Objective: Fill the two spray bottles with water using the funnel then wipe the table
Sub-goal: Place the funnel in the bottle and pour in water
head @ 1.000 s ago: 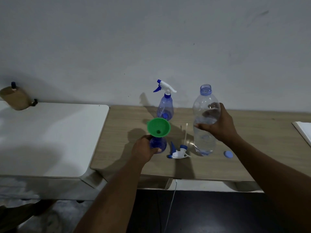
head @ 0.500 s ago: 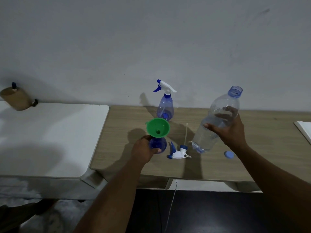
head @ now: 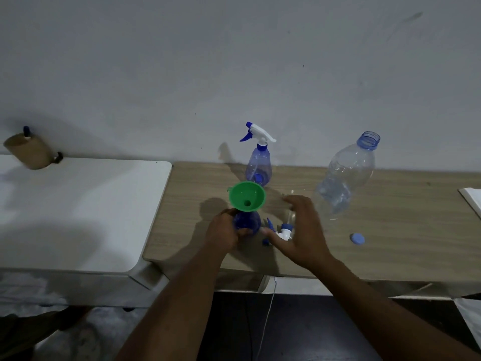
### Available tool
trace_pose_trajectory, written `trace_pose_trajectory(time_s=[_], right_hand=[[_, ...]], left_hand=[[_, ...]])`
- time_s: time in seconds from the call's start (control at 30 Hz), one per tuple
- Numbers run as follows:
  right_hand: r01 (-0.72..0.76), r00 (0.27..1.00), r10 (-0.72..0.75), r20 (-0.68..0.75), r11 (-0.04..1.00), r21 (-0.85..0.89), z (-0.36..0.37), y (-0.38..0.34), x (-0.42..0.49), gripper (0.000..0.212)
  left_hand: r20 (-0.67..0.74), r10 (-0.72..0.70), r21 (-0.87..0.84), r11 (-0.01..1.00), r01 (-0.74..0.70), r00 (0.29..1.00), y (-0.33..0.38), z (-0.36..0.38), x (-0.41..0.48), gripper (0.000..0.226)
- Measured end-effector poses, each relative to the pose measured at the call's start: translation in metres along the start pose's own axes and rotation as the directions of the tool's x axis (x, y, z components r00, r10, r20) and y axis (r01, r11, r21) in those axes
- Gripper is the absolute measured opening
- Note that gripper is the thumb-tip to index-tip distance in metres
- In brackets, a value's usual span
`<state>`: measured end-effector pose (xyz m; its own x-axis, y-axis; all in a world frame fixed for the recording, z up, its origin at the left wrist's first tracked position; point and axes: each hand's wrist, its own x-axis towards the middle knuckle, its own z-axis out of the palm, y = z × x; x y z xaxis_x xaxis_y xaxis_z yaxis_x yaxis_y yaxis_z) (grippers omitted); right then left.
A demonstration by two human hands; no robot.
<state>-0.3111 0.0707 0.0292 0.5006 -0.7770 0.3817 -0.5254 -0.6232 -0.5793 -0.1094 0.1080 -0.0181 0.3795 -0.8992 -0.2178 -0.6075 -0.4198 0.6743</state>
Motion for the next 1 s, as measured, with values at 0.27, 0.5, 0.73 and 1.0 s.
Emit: trace_pose_trajectory(time_s=[0.27,0.5,0.73,1.0], right_hand=[[-0.024,0.904,0.099,0.416,0.983,-0.182,0.027,-0.03,0.094,0.112],[-0.016,0.907,0.056,0.418,0.995,-0.1,0.026,-0.033,0.101,0.103],[-0.014,0.904,0.06,0.423,0.994,-0.112,0.02,-0.032,0.104,0.104],[-0.001,0.888,0.061,0.456,0.991,-0.132,0.016,-0.032,0.107,0.101]], left_hand=[[-0.029,-0.095,-0.081,0.992,0.092,0.995,-0.007,0.008,0.003,0.044],[-0.015,-0.085,-0.056,0.995,0.084,0.996,-0.006,0.008,0.003,0.046],[0.02,-0.076,-0.116,0.99,0.077,0.997,-0.006,0.006,0.004,0.061],[0.01,-0.052,-0.058,0.997,0.052,0.999,-0.006,0.006,0.003,0.063]])
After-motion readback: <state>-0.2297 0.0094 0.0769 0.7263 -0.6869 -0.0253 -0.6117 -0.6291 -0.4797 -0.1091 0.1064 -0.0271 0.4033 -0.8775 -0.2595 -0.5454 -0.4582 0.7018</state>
